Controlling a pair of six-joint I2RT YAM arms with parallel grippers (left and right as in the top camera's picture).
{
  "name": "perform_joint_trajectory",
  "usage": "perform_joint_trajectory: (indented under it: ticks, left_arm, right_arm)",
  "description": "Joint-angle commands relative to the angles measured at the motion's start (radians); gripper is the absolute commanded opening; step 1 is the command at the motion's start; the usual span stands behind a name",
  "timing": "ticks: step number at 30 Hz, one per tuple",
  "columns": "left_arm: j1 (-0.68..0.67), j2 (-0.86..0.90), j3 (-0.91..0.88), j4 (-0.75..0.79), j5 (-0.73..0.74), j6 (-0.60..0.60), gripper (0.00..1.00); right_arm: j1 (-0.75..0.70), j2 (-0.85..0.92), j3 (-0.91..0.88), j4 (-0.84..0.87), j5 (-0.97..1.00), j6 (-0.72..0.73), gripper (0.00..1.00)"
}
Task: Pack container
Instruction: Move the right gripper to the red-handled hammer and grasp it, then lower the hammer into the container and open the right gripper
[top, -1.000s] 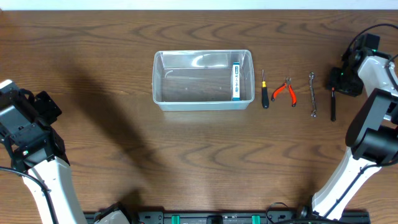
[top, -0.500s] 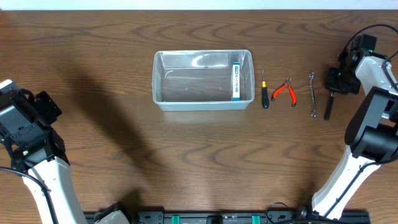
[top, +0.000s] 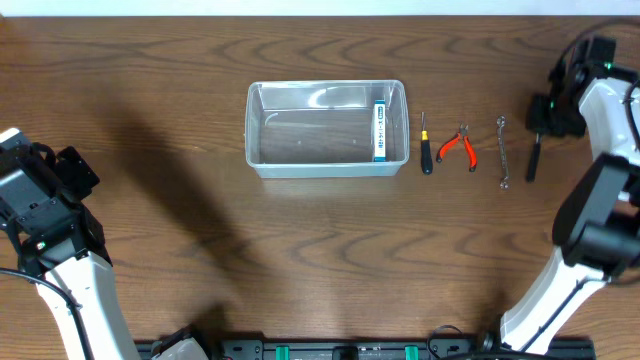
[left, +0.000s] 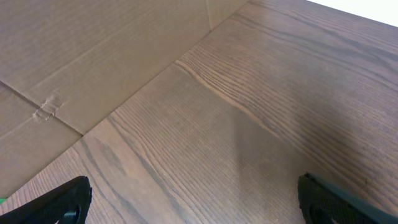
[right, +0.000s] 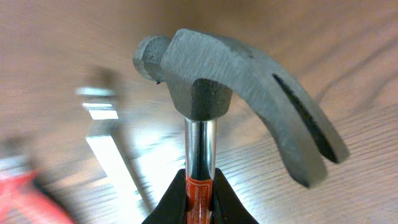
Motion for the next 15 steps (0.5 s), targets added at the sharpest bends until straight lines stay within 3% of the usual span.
perform_joint_trajectory:
  ticks: [1,7,15]
  left_arm:
    - [0.005,0.005,0.018,0.0,-0.008,0.014,0.98]
    - [0.005,0.005,0.018,0.0,-0.008,0.014,0.98]
    - [0.005,0.005,0.018,0.0,-0.008,0.014,0.98]
  right_arm:
    - [0.117,-0.193,0.056,0.015,-0.1,-0.084,0.01]
    - [0.424,-0.299,0.056,0.06,-0.109,-0.33,0.01]
    - [0.762,-0.208,0.056,0.201,-0.109,-0.771,0.01]
